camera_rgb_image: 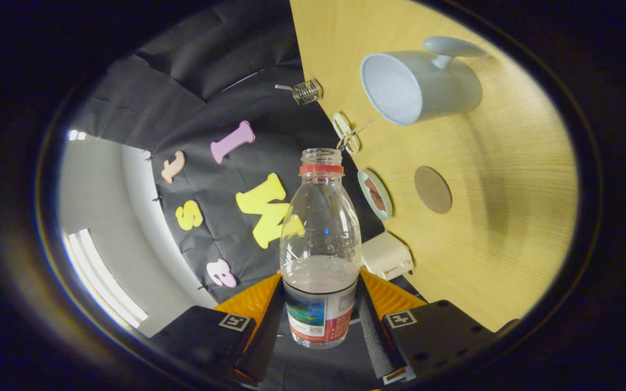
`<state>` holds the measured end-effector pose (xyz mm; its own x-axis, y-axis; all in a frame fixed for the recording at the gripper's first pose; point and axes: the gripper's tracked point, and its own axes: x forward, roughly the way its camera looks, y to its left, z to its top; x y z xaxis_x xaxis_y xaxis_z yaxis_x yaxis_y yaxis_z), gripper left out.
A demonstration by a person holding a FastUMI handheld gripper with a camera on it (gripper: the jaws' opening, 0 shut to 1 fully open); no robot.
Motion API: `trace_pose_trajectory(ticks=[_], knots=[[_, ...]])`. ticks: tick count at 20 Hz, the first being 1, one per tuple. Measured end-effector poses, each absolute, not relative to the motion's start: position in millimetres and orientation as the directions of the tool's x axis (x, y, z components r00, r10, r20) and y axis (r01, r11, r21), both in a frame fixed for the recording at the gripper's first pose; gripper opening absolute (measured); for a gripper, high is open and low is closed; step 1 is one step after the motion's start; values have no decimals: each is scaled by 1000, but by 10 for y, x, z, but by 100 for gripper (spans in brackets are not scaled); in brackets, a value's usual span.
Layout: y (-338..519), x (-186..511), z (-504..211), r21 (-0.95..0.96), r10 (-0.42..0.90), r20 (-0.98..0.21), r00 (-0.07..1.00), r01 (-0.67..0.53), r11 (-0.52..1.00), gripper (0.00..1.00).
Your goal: Take the bottle from table, then pour the juice into the cup, finally place the bottle on the coaster
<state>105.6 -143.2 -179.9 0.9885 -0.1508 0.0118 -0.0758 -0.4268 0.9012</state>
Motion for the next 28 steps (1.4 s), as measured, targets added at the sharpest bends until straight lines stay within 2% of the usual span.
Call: trace_pose_trajectory(ticks=[16, 28], knots=[[-1450, 1106, -1696, 835, -216, 26, 976, -140, -532, 75], [-1399, 1160, -1684, 872, -213, 37, 976, -136, -470, 75]])
